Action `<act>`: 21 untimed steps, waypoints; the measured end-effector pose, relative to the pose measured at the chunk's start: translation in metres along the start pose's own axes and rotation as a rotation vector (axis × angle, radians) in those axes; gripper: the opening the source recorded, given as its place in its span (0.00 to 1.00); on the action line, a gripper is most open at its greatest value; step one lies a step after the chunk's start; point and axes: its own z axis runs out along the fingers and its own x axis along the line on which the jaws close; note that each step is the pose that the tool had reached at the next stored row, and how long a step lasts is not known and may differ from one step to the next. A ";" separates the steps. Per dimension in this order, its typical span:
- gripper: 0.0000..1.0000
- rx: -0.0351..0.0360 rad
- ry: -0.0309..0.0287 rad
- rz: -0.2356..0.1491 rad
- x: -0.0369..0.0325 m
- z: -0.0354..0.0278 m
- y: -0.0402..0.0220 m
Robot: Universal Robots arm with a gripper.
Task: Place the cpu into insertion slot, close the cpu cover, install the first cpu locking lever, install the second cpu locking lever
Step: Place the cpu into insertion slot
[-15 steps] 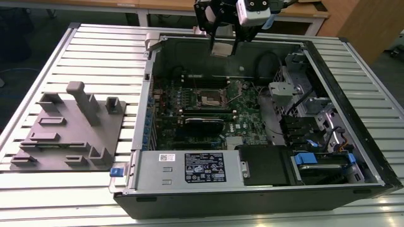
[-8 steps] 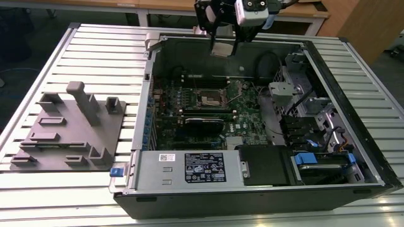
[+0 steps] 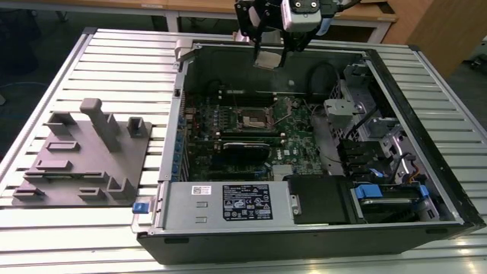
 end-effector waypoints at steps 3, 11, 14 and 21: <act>0.54 0.0000 0.0000 0.000 0.0000 0.0000 0.0000; 0.54 0.0000 -0.0005 0.006 0.0000 0.0000 0.0000; 0.54 -0.0003 -0.0014 0.015 0.0000 0.0000 0.0000; 0.54 -0.0009 -0.0045 0.050 0.0001 0.0001 -0.0001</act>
